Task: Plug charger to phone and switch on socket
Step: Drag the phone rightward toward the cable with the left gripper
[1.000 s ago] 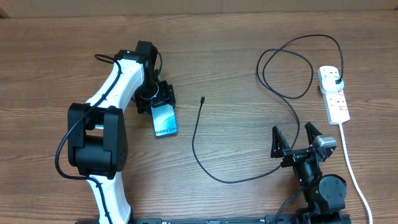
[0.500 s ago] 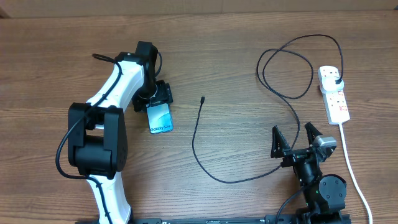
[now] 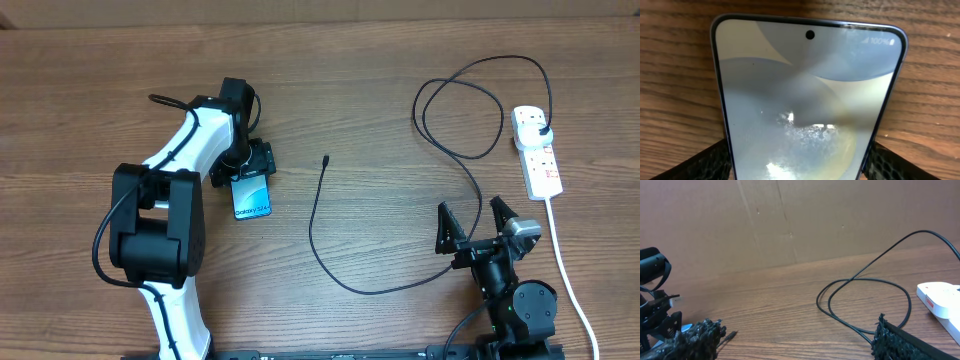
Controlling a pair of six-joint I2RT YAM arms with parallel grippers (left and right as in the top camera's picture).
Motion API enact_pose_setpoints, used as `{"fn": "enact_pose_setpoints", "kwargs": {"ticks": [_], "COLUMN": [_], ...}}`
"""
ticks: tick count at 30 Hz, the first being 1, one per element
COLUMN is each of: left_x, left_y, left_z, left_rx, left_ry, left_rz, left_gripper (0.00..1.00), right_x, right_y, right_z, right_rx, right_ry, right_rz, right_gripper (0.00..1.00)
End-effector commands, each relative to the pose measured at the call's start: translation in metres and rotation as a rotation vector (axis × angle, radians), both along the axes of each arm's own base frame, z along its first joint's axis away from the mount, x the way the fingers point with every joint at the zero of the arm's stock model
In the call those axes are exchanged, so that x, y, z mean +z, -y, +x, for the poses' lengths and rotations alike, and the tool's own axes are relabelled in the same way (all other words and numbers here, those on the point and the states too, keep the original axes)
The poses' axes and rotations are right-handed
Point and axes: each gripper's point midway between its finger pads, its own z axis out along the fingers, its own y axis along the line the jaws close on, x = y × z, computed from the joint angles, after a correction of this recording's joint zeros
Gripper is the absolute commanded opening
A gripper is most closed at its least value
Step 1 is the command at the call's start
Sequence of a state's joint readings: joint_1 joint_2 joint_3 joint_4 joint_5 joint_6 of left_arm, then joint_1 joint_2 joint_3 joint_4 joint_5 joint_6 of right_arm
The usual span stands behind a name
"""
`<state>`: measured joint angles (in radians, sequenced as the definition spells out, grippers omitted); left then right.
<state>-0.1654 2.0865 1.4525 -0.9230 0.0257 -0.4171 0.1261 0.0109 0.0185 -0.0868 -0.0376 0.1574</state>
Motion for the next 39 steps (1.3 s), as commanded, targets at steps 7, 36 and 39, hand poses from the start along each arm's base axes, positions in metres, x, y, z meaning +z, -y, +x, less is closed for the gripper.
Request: {"fn": "enact_pose_setpoints", "kwargs": {"ticks": [7, 36, 39], "left_x": [-0.016, -0.023, -0.011], "left_y": [-0.001, 0.008, 0.008], "left_z": [-0.018, -0.030, -0.024], "left_rx": [0.002, 0.064, 0.065], "left_ry": [-0.047, -0.098, -0.098], "left_rz": [0.015, -0.060, -0.063], "left_gripper": [0.91, 0.80, 0.78], "right_x": [-0.002, -0.002, -0.002], "right_y": [-0.002, -0.002, -0.002], "right_z": [0.000, 0.000, 0.000], "right_rx": [0.006, 0.006, 0.006], "right_ry": [0.001, 0.002, 0.002], "right_rz": [0.006, 0.006, 0.006], "right_gripper": [1.00, 1.00, 1.00]}}
